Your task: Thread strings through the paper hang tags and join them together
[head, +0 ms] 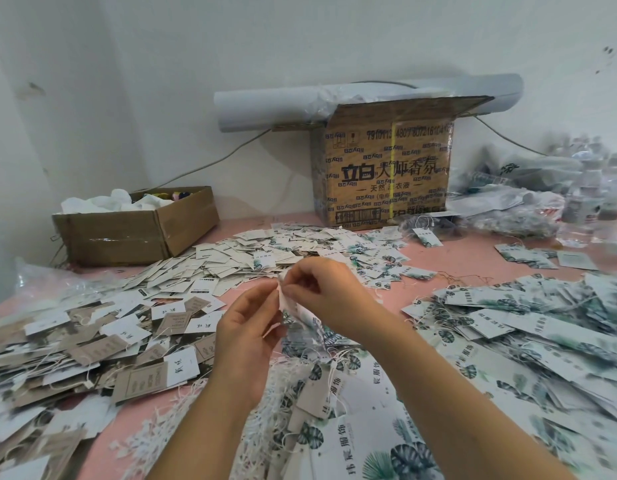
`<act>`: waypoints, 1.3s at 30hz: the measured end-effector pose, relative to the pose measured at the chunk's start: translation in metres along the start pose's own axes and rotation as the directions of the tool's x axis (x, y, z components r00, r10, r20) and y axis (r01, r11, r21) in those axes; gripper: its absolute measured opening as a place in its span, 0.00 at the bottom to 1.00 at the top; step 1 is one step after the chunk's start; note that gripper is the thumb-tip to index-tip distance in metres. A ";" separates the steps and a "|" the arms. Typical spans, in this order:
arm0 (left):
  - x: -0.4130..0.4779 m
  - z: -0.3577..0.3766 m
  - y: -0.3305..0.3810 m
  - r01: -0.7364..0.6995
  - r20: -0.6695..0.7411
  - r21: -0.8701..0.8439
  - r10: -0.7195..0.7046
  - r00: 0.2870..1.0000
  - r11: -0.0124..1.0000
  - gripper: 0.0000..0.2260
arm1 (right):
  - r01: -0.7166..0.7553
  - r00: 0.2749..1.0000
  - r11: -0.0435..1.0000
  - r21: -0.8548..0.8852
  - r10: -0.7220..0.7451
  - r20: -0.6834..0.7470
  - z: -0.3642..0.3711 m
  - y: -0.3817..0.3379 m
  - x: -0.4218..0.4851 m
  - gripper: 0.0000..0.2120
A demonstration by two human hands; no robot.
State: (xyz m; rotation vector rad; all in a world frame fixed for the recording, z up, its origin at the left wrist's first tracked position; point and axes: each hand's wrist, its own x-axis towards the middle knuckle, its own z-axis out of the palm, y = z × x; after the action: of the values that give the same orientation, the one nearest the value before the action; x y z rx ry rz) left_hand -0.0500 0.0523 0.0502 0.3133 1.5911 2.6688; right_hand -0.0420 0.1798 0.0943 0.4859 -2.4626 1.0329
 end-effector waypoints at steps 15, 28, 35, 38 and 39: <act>0.006 0.000 -0.002 0.072 -0.020 0.001 -0.072 0.997 0.997 0.07 | 0.001 1.000 0.997 0.072 -0.003 0.020 0.006 0.002 0.000 0.03; 0.010 0.002 0.004 0.001 -0.270 -0.245 -0.069 0.960 0.970 0.09 | -0.206 0.978 0.978 0.042 0.205 0.023 -0.030 0.023 -0.003 0.11; 0.012 -0.006 0.012 -0.077 -0.327 -0.306 -0.029 0.945 0.949 0.08 | -0.227 0.969 0.972 0.059 0.231 -0.085 -0.034 0.031 -0.001 0.09; 0.012 -0.005 0.012 -0.099 -0.288 -0.232 0.029 0.957 0.968 0.04 | -0.230 0.963 0.964 0.133 0.245 -0.113 -0.033 0.032 0.000 0.06; 0.011 -0.005 0.012 -0.109 -0.269 -0.198 0.052 0.962 0.974 0.03 | -0.222 0.961 0.961 0.165 0.244 -0.129 -0.033 0.032 0.000 0.07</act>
State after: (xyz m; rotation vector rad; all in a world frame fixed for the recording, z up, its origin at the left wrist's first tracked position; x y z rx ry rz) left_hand -0.0610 0.0440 0.0604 0.0185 1.3545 3.0165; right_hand -0.0487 0.2252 0.0962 0.1566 -2.3608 1.3046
